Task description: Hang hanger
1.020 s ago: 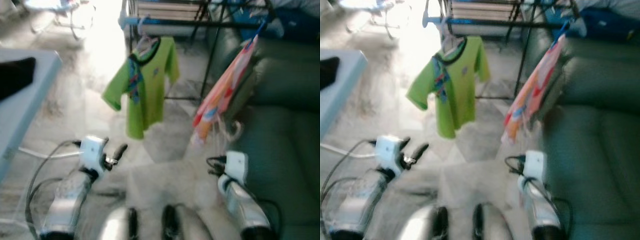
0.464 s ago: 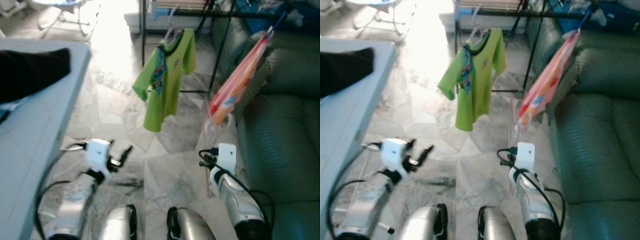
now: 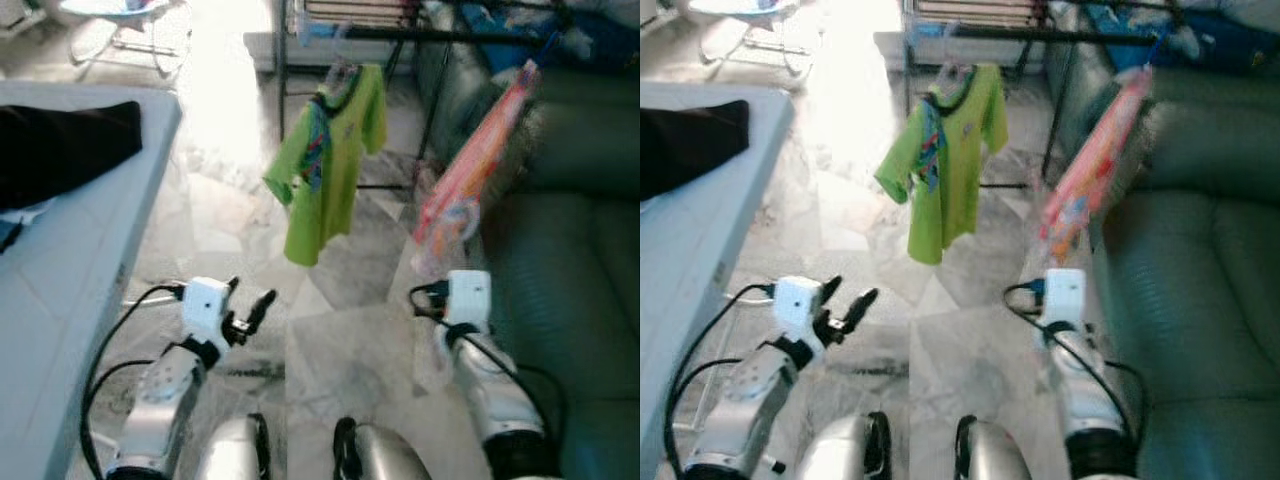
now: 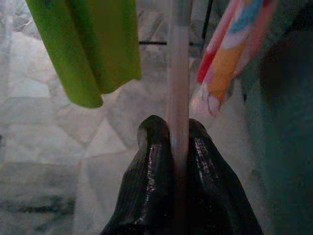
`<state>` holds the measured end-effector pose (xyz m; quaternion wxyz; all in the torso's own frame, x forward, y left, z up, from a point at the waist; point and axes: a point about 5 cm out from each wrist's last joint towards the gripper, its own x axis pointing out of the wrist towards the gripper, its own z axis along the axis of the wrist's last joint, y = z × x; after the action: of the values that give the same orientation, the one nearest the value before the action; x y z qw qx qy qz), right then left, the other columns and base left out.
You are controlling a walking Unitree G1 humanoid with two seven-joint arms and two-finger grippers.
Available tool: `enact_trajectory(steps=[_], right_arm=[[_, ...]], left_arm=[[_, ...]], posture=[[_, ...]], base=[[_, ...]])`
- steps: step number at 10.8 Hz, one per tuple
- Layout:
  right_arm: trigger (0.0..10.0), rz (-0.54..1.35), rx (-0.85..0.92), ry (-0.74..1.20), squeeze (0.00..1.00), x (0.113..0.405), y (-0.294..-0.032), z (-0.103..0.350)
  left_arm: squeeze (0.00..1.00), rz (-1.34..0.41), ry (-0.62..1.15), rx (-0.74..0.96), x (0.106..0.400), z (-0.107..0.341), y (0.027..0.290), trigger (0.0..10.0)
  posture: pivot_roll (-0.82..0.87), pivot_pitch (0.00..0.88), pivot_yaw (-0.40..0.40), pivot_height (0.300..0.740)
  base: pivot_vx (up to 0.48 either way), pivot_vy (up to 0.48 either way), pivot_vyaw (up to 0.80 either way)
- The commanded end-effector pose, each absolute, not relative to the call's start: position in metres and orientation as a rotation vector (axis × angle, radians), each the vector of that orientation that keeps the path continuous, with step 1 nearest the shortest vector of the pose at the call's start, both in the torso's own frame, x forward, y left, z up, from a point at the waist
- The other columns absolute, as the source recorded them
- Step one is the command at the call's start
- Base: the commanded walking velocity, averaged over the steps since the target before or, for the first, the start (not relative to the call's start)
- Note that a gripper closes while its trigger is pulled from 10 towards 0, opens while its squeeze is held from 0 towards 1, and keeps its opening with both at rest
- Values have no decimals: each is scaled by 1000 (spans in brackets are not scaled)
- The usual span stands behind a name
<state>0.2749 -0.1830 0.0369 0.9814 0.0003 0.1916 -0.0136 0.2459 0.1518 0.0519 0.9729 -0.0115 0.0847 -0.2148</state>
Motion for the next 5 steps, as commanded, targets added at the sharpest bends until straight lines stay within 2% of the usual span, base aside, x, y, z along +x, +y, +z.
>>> enact_trajectory(steps=[1,5], right_arm=[[10000,-16,-10,375,0,277,-180,38],[10000,-28,-55,307,0,288,-187,48]], left_arm=[[0,-430,184,-20,244,49,154,10000],[0,-420,174,-12,251,52,156,10000]], posture=[[-21,202,-75,740],[-20,200,-80,740]], base=[[382,0,0],[356,0,0]])
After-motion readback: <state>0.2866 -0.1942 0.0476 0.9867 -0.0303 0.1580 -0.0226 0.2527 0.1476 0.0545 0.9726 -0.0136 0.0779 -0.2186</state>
